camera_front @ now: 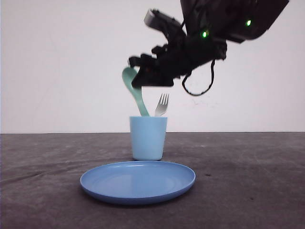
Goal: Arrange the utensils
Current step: 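Lift the spoon with the right gripper and lower it into the cup, then open the right gripper and raise it away from the cup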
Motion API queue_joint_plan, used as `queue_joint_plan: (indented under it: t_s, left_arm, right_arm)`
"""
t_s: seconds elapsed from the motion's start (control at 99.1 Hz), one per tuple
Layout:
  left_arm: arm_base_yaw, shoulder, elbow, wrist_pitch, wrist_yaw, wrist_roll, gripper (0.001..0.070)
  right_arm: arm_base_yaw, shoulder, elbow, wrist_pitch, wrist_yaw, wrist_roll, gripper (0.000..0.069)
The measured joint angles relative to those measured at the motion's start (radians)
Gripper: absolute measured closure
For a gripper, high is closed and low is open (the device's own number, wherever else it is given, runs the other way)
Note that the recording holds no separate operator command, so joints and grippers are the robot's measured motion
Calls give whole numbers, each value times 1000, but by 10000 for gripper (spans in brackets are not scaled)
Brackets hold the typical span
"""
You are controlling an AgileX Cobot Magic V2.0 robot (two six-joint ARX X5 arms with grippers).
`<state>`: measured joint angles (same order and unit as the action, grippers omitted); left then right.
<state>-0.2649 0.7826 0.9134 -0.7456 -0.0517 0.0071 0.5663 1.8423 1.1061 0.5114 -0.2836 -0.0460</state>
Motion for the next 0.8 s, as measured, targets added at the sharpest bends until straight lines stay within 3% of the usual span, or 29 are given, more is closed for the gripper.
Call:
queue_joint_plan:
  t_s: [0.545, 0.595, 0.737, 0.797]
  left_arm:
    - [0, 0, 0, 0, 0, 0, 592]
    - [0, 0, 0, 0, 0, 0, 592]
    - [0, 0, 0, 0, 0, 0, 592]
    - [0, 0, 0, 0, 0, 0, 592]
  right_arm:
    - [12, 26, 0, -91, -3, 0, 655]
    - [13, 26, 0, -91, -3, -1, 605]
    - [13, 23, 0, -93, -3, -2, 317]
    - [13, 9, 0, -103, -3, -2, 245]
